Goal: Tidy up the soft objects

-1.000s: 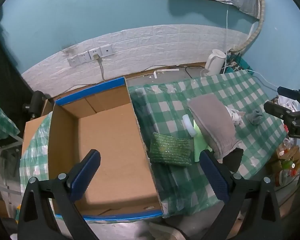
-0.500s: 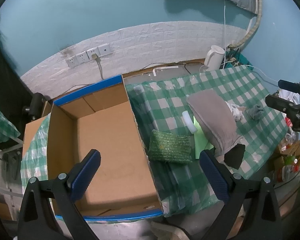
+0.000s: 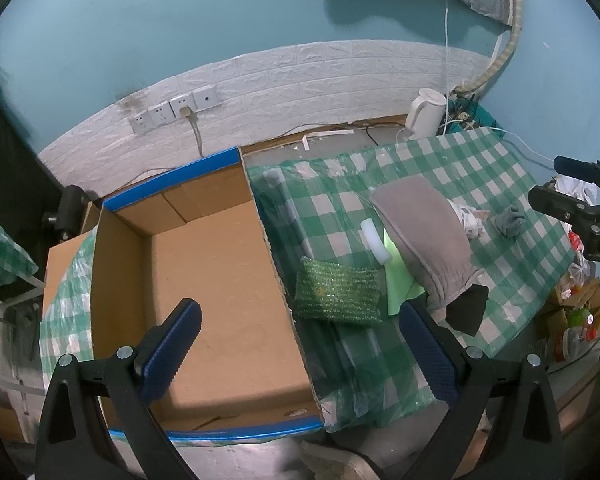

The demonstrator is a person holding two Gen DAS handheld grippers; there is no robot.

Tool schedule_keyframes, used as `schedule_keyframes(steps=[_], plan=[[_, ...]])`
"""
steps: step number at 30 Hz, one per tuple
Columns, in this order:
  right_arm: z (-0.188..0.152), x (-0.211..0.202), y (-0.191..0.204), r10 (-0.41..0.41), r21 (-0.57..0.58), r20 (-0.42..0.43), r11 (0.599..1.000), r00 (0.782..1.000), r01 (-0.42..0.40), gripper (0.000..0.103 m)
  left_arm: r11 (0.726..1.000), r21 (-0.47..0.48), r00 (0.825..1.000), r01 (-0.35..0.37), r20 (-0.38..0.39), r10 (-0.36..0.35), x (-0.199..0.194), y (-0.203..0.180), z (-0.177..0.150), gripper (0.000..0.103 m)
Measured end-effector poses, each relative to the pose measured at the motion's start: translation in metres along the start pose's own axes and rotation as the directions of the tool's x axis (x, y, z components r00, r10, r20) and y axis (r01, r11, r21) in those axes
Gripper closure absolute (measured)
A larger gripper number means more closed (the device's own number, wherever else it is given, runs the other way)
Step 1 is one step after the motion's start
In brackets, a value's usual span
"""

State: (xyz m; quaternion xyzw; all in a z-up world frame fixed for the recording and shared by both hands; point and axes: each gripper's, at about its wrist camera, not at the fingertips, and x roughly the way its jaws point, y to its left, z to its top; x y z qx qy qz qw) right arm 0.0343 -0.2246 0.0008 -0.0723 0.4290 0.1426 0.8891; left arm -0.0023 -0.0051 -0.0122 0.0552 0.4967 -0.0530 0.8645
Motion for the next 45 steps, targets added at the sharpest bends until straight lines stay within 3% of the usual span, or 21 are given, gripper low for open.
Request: schedule_keyframes(steps=[45], plan=[[-0.002,0.001,0.002,0.003,-0.001,-0.004,1.0,1.0,-0.003,0.002,1.0,0.004,1.0,0.017,-0.017,-0.017,0.003,-0.013,-0.001,0.003]])
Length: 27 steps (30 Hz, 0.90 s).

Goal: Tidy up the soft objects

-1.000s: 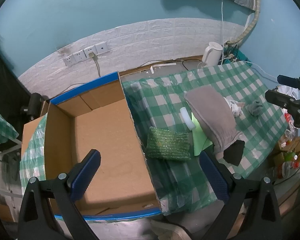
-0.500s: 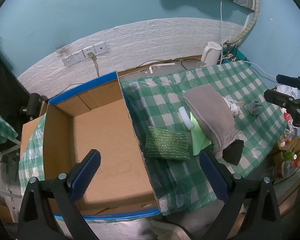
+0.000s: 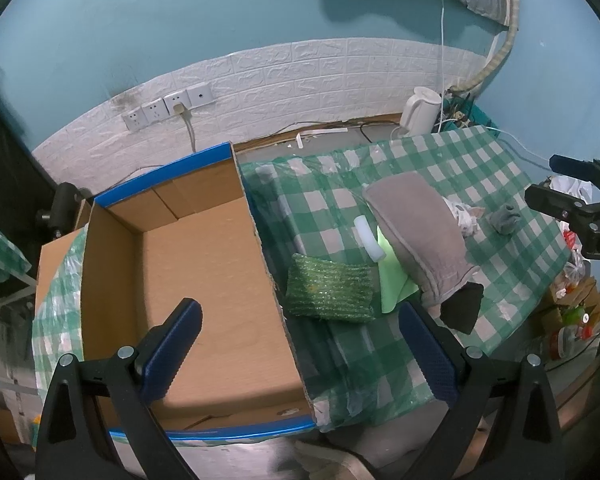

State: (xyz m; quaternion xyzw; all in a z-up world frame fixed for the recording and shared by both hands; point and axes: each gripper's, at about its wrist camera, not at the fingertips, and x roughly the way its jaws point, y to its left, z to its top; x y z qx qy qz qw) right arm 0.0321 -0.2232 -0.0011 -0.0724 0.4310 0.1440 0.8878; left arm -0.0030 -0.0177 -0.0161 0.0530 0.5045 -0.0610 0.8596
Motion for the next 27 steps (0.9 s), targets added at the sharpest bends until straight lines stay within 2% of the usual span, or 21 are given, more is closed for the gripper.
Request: schedule_keyframes(steps=[12,14,19,27], plan=[[-0.003,0.004,-0.002,-0.004,0.002,-0.01,1.0,1.0,0.004,0.002,0.999,0.028,0.999,-0.017,-0.03,0.018,0.015,0.005,-0.001,0.003],[-0.012,0.008,-0.004,-0.009,0.006,-0.015,1.0,1.0,0.009,0.002,0.999,0.035,0.999,-0.025,-0.046,0.026,0.022,0.003,-0.001,0.003],[-0.017,0.018,-0.021,-0.023,0.028,-0.042,0.999,0.999,0.024,0.002,0.999,0.043,0.996,-0.024,-0.085,0.027,0.035,-0.003,-0.001,0.003],[-0.011,0.032,-0.071,-0.04,0.112,-0.096,0.992,0.995,0.051,0.002,0.999,0.05,0.988,-0.006,-0.155,0.014,0.066,-0.022,0.008,0.003]])
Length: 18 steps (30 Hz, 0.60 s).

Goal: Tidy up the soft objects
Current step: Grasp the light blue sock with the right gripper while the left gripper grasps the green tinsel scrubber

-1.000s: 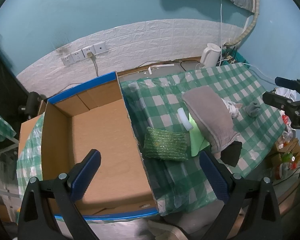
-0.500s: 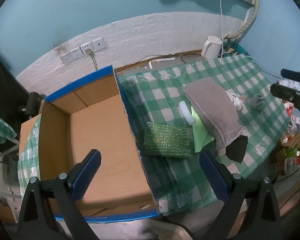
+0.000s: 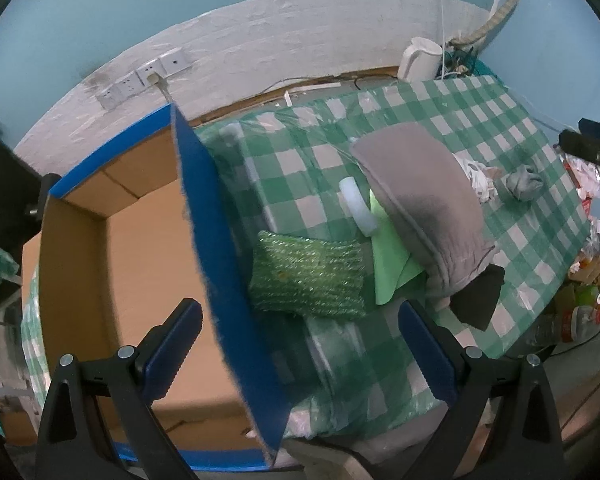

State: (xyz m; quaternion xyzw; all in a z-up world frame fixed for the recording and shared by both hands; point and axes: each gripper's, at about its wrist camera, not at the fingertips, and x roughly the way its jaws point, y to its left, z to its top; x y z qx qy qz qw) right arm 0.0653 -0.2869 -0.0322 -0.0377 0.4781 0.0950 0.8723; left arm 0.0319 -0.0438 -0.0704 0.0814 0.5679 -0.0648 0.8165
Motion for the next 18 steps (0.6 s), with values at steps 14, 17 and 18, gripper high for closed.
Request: schedule_keyframes(steps=[14,17,18], plan=[[0.014,0.045,-0.07,-0.087,0.049,-0.112,0.994,0.99,0.093,0.002,1.0,-0.005,0.999,0.013,-0.045,-0.014,0.038,-0.018,0.021,0.003],[0.007,0.063,-0.083,-0.096,0.05,-0.157,0.993,0.983,0.105,0.002,1.0,-0.005,0.998,0.006,-0.058,-0.006,0.047,-0.02,0.023,0.003],[0.005,0.068,-0.086,-0.096,0.052,-0.168,0.993,0.981,0.106,0.002,1.0,-0.004,0.998,0.0,-0.06,0.0,0.051,-0.021,0.025,0.003]])
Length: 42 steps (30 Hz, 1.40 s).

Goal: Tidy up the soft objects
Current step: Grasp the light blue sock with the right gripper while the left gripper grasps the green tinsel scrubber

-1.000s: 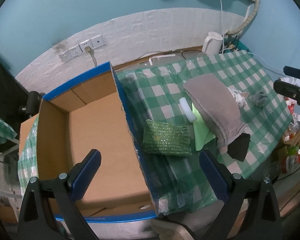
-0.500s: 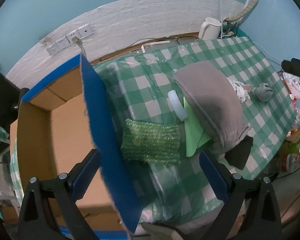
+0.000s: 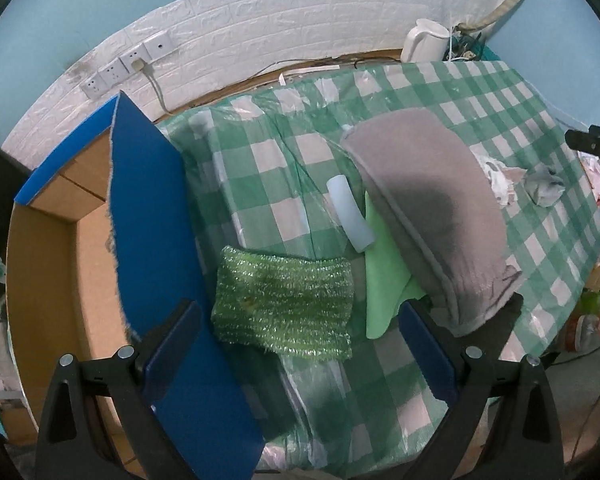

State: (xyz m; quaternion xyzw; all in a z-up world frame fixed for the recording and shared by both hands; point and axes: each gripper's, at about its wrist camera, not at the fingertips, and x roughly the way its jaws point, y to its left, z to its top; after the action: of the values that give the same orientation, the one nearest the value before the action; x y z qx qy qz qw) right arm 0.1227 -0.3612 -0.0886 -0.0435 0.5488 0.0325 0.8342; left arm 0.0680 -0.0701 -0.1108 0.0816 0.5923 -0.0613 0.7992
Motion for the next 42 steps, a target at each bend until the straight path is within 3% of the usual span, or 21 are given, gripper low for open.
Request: schedule_keyframes(steps=[10,16,22,26,30,32,42], plan=[[-0.016,0.049,-0.026,0.01,0.063,-0.126,0.998,0.992,-0.002,0.002,1.0,-0.007,0.999,0.007,-0.048,-0.007,0.021,-0.008,0.002,0.004],[-0.027,0.074,-0.039,0.013,0.088,-0.17,0.996,0.985,0.002,0.002,1.0,-0.012,0.999,-0.012,-0.034,0.012,0.024,-0.013,0.004,0.004],[-0.033,0.09,-0.039,0.014,0.072,-0.198,0.997,0.98,0.0,0.011,1.0,-0.011,1.0,0.02,-0.022,-0.02,0.02,-0.021,0.007,0.004],[-0.032,0.098,-0.039,0.048,0.072,-0.204,0.997,0.978,-0.034,0.028,1.0,0.003,0.999,0.004,-0.04,-0.004,0.029,-0.024,0.008,0.004],[-0.03,0.099,-0.032,0.074,0.063,-0.21,0.996,0.975,-0.062,0.062,1.0,-0.007,0.998,-0.008,-0.068,0.007,0.041,-0.02,0.005,0.004],[-0.03,0.096,-0.023,0.076,0.057,-0.214,0.996,0.974,-0.066,0.073,1.0,-0.008,0.997,-0.011,-0.083,0.011,0.046,-0.017,0.004,0.004],[-0.028,0.059,0.007,0.124,0.068,-0.157,0.991,0.98,-0.115,0.074,1.0,-0.018,0.989,-0.019,-0.148,0.016,0.069,-0.01,0.001,0.008]])
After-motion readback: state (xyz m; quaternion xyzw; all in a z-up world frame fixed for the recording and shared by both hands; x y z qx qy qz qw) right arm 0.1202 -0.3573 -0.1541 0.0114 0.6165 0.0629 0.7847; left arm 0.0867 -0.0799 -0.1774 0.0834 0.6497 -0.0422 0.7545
